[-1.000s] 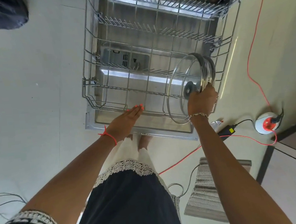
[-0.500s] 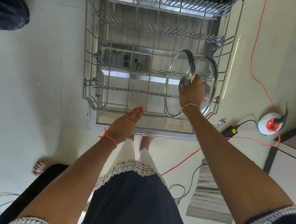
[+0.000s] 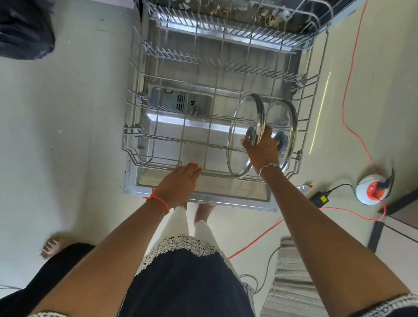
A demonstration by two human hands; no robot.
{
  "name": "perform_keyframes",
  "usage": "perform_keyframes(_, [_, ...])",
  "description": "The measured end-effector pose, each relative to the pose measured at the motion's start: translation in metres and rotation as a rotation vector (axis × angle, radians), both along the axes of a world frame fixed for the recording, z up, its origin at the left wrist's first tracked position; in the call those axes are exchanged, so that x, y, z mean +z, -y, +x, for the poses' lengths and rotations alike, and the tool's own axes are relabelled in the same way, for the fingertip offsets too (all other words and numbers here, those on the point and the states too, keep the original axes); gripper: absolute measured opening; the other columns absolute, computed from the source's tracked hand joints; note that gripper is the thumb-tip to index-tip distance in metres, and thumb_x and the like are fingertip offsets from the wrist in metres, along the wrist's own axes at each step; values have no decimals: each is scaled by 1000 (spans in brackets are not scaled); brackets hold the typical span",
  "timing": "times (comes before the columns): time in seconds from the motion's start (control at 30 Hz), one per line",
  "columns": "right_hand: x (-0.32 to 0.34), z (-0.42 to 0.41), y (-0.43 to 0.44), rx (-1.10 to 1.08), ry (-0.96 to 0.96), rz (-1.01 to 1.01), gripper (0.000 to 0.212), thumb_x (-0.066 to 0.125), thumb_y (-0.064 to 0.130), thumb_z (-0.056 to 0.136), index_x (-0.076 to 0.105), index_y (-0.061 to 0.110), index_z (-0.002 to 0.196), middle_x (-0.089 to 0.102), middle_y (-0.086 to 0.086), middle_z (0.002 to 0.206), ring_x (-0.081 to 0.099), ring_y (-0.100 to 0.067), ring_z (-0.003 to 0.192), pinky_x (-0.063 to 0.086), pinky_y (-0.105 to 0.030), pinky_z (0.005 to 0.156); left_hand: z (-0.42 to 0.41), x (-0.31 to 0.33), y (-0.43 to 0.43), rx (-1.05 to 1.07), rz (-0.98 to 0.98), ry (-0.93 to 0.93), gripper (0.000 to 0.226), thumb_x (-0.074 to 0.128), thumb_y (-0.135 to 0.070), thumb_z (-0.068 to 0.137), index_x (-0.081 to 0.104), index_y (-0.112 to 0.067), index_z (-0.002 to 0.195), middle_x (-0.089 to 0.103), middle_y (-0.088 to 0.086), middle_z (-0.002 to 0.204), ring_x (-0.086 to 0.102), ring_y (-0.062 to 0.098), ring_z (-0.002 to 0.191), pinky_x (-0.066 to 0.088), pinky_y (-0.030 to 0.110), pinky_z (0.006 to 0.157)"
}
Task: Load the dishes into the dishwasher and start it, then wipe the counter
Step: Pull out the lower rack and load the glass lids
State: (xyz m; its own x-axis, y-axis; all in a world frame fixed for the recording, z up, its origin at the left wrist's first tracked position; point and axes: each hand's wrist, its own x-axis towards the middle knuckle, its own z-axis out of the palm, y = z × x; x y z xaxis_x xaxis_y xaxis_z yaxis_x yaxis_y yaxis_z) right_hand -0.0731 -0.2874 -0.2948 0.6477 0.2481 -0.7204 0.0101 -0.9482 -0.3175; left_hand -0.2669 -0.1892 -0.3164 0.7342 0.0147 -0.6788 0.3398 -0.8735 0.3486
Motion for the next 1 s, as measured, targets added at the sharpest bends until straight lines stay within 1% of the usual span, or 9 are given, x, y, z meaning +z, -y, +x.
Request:
perform_keyframes(0.1, [10, -2, 2, -38, -54, 25, 76, 62, 27, 87, 18, 6, 145, 44, -21, 136, 49, -33, 121, 38, -39, 105, 5, 22, -10, 39, 23, 23, 53, 31, -23, 102, 12, -7, 149, 13, 9, 157, 8, 21, 145, 6, 32, 117])
perform_keyframes(0.2, [31, -4, 0, -13, -26, 57, 79, 62, 24, 86, 14, 7, 145, 47, -25, 133, 51, -37, 119, 40, -45, 104, 7, 47, -24, 86, 31, 52, 53, 32, -25, 102, 15, -6, 149, 15, 10, 156, 8, 22, 145, 6, 33, 117])
perform_keyframes(0.37, [84, -12, -12, 283, -8, 68, 74, 53, 24, 93, 8, 5, 148, 23, -19, 151, 33, -33, 135, 31, -44, 111, 2, 88, -48, 172, 77, 152, 53, 36, -26, 101, 22, -6, 147, 20, 11, 154, 11, 24, 145, 6, 34, 117])
perform_keyframes(0.5, [128, -16, -35, 512, 48, 76, 59, 48, 23, 95, 20, 3, 143, 35, -20, 142, 39, -33, 129, 37, -42, 106, -5, 137, -69, 220, 161, 168, 54, 35, -31, 99, 27, -3, 145, 23, 14, 153, 15, 27, 144, 9, 37, 117])
perform_keyframes(0.57, [149, -18, -47, 609, 66, 75, 54, 46, 24, 96, 25, 3, 140, 40, -19, 137, 43, -32, 125, 41, -41, 101, -7, 161, -79, 245, 187, 160, 58, 33, -37, 92, 48, 3, 131, 47, 21, 137, 43, 33, 131, 33, 44, 107])
perform_keyframes(0.63, [170, -22, -60, 701, 70, 84, 51, 44, 25, 97, 27, 3, 140, 40, -18, 137, 45, -31, 123, 42, -40, 100, -16, 180, -89, 246, 215, 157, 53, 44, -38, 78, 66, 0, 107, 68, 16, 108, 66, 32, 101, 54, 44, 79])
perform_keyframes(0.7, [190, -24, -76, 768, 90, 101, 50, 44, 28, 97, 30, 3, 137, 41, -18, 137, 45, -31, 123, 42, -40, 100, -23, 199, -100, 229, 253, 167, 48, 51, -38, 71, 71, -3, 98, 71, 11, 97, 70, 27, 90, 57, 38, 68])
perform_keyframes(0.8, [218, -31, -103, 859, 127, 109, 48, 43, 31, 97, 33, 3, 135, 41, -19, 136, 42, -32, 124, 40, -41, 99, -33, 235, -116, 209, 361, 180, 54, 36, -46, 72, 73, -11, 91, 72, 0, 92, 70, 15, 85, 53, 24, 72])
perform_keyframes(1.0, [255, -50, -173, 972, 160, 131, 50, 41, 34, 98, 33, 1, 134, 39, -21, 138, 38, -32, 128, 37, -41, 103, -53, 272, -175, 282, 503, 194, 58, 33, -50, 72, 75, -15, 90, 72, -5, 93, 70, 12, 87, 56, 27, 68])
